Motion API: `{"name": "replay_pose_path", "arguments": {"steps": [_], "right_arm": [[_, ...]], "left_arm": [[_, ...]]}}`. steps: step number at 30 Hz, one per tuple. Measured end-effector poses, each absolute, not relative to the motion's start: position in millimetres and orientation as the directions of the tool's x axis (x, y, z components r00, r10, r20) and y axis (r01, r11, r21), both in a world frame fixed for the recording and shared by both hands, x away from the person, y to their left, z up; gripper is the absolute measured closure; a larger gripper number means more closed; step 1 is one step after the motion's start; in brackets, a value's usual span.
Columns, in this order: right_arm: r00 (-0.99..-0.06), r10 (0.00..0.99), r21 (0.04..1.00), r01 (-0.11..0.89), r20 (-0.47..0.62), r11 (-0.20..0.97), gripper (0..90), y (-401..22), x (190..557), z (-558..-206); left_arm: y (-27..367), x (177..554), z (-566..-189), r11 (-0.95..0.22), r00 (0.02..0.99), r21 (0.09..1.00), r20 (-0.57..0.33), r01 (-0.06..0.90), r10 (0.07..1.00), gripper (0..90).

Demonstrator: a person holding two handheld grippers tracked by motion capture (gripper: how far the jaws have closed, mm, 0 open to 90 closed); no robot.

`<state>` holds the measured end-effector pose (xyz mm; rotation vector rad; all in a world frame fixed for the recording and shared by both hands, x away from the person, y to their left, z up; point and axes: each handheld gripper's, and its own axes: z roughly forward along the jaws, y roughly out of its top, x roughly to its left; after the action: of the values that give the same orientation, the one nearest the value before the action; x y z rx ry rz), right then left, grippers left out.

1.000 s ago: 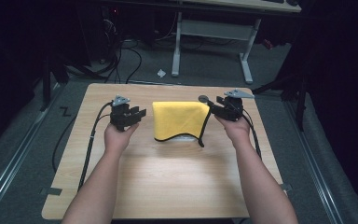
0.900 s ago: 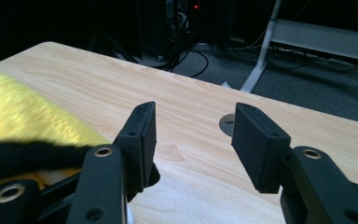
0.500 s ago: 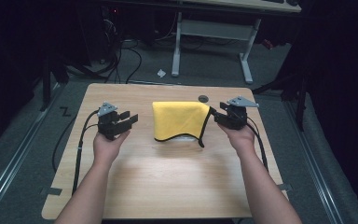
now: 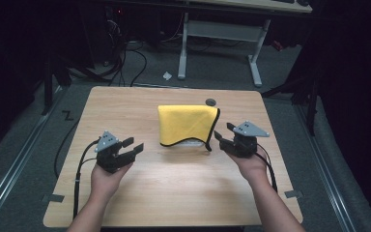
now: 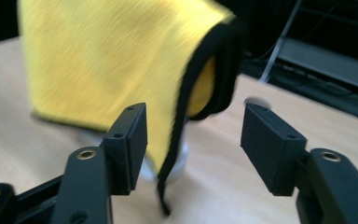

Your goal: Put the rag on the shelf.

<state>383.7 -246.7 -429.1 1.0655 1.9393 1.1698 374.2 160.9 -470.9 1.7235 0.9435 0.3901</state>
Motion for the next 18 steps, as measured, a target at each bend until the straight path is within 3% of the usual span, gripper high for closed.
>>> {"name": "replay_pose_path", "arguments": {"steps": [3, 9, 12, 14, 18], "right_arm": [[-0.488, 0.866, 0.915, 0.291, -0.110, 0.280, 41.5, -240.0, 365.9, -438.0], [-0.522, 0.848, 0.890, 0.336, -0.095, 0.307, 41.0, -223.1, 334.8, -466.5], [-0.526, 0.844, 0.876, 0.352, -0.107, 0.331, 40.4, -218.3, 317.4, -488.7], [-0.506, 0.850, 0.870, 0.344, -0.144, 0.352, 43.9, -220.6, 304.0, -507.1], [-0.524, 0.844, 0.847, 0.391, -0.115, 0.359, 42.2, -224.9, 299.6, -516.2]], "left_arm": [[159.5, 358.2, -480.5, -0.122, 0.644, 0.904, -0.191, 0.409, 0.740, 48.4], [149.2, 328.5, -507.7, -0.197, 0.663, 0.875, -0.170, 0.441, 0.729, 45.9], [137.7, 315.6, -521.5, -0.229, 0.678, 0.839, -0.207, 0.494, 0.706, 45.8], [125.0, 307.3, -523.5, -0.302, 0.711, 0.828, -0.154, 0.472, 0.686, 44.3], [111.3, 305.1, -522.3, -0.351, 0.735, 0.827, -0.104, 0.438, 0.670, 44.1]]}}
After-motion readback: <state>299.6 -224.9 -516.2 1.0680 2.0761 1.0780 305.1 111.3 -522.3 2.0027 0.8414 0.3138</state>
